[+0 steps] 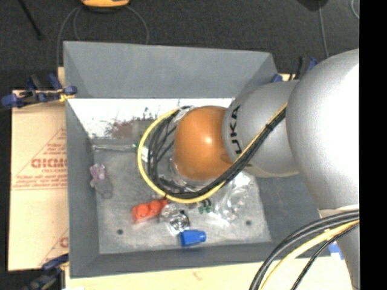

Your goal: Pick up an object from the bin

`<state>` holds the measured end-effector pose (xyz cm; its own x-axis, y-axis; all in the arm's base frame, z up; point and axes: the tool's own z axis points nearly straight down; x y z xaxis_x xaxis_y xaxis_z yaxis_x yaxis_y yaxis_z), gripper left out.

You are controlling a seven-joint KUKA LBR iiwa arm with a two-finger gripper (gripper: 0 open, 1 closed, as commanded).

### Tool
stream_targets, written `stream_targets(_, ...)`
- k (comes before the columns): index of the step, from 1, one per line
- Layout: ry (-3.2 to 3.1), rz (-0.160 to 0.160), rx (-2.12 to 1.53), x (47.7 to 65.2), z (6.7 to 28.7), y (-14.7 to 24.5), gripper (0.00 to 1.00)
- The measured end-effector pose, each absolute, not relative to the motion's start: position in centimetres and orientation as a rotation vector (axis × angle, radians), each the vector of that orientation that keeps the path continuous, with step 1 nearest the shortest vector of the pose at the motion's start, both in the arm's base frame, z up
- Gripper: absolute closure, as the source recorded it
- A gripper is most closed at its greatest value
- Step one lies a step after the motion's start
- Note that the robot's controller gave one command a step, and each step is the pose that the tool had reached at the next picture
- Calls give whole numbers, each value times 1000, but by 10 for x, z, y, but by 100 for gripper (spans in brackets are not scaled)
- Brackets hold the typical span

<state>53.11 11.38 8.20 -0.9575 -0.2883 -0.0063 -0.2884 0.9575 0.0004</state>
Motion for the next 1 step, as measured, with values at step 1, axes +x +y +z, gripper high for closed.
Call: stream_targets(1,3079,-3,-556,552,208,104,100)
